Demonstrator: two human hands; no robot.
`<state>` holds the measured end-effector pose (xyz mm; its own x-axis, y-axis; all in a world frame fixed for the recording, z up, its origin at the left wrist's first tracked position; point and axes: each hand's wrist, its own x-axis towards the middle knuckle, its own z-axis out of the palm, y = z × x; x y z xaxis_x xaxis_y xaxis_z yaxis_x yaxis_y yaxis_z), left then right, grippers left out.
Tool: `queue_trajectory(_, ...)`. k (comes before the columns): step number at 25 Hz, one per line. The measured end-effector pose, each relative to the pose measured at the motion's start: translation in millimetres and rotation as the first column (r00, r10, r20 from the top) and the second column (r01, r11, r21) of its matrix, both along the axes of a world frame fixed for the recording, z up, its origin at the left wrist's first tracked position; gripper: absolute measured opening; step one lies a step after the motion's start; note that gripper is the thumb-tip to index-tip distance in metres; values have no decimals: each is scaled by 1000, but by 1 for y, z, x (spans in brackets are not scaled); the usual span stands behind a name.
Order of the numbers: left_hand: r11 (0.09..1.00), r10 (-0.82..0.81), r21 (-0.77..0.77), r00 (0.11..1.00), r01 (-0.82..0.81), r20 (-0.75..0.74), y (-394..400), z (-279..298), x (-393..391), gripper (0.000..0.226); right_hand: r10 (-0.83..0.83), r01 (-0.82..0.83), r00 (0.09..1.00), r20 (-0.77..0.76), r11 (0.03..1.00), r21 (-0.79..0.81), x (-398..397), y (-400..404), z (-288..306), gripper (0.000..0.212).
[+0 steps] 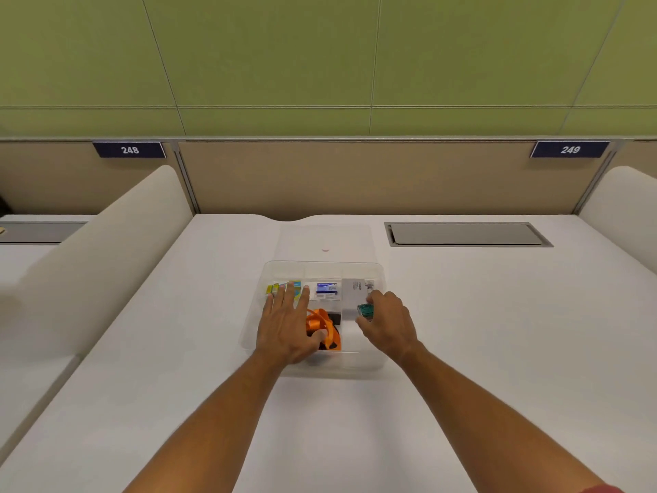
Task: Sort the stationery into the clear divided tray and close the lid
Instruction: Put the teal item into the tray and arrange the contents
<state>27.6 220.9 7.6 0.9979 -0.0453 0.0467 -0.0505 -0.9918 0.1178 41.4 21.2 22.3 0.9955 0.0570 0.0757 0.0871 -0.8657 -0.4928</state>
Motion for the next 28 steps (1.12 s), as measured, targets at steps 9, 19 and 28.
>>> queue_trajectory(9, 996, 54, -63, 994, -60, -94, 53, -18, 9, 95, -67, 65, 988, -141, 998, -21, 11, 28, -34, 44)
queue_trajectory(19, 998, 49, -27, 992, -52, -112, 54, -19, 9, 95, -106, 100, 979, -176, 994, -43, 18, 35, -43, 48)
queue_trajectory(28, 998, 46, -26, 993, -48, -105, 44, -18, 7, 94, -71, 74, 982, -175, 997, 12, 16, 28, -35, 48)
